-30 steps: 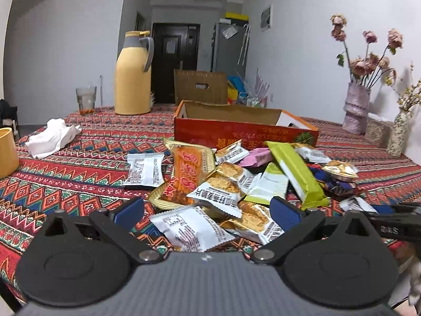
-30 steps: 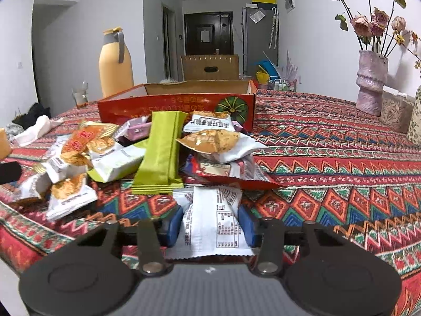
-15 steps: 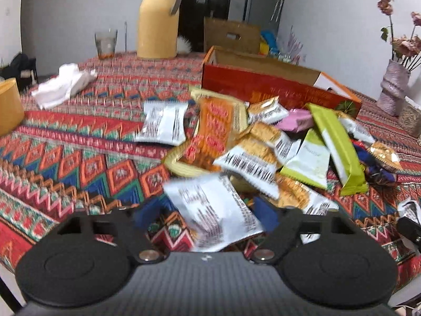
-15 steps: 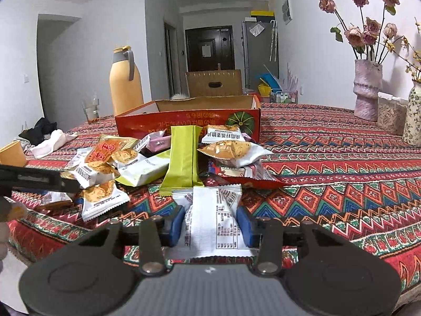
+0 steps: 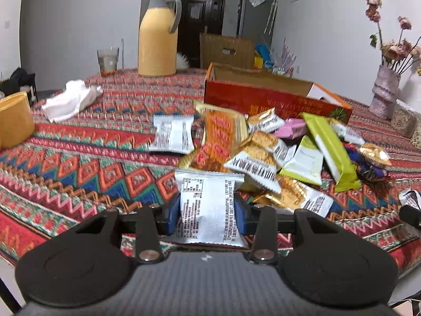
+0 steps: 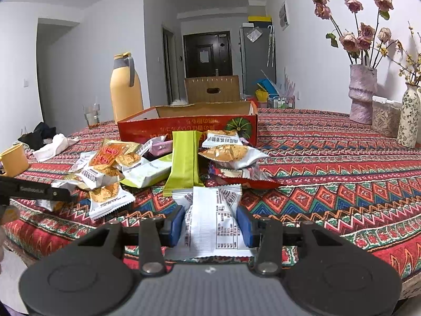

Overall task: Organize snacks
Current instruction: 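Lower both white packets into the orange box and open both tools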

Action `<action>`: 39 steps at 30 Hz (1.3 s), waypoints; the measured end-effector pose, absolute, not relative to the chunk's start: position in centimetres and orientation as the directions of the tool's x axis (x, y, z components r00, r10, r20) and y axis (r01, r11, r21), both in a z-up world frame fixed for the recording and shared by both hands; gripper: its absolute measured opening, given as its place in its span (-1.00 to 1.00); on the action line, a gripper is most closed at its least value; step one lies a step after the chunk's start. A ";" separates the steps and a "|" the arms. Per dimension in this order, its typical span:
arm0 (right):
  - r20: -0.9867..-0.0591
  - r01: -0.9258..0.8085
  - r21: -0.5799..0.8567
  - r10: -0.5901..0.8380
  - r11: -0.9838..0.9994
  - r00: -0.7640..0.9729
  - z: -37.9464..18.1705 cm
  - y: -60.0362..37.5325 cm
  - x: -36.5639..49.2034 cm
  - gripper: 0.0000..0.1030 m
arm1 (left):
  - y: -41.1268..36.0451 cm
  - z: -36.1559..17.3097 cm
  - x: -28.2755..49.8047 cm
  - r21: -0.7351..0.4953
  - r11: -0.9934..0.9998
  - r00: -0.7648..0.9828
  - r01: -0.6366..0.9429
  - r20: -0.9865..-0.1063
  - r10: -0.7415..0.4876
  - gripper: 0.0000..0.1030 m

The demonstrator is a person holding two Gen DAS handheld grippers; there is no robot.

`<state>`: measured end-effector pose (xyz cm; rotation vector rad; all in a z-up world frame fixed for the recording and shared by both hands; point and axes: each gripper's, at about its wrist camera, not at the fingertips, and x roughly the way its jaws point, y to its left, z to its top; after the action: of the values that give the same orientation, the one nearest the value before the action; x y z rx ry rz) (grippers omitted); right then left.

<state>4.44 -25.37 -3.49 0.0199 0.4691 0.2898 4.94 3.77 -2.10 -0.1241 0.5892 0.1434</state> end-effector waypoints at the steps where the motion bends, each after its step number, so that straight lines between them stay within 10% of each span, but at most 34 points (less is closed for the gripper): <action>1: -0.438 -0.269 0.086 0.279 0.959 0.855 -3.4 -25.5 4.4 -0.17 | 3.8 -1.6 4.7 -0.072 0.984 0.830 -0.164 -0.549 0.099 -0.20; 22: -0.334 -0.271 0.034 0.267 0.962 0.904 2.3 -25.0 11.9 -0.17 | 1.2 6.3 11.5 -0.029 0.999 0.917 -0.044 -0.399 0.029 -0.19; 39: -0.424 -0.311 0.000 0.282 0.950 0.861 5.7 -22.1 29.0 -0.17 | 1.2 8.6 26.4 -0.045 0.997 0.899 -0.059 -0.436 0.034 -0.19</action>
<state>28.95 -22.09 5.67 -0.0693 0.4337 0.3114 26.35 1.22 8.59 -0.0576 0.4497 0.0481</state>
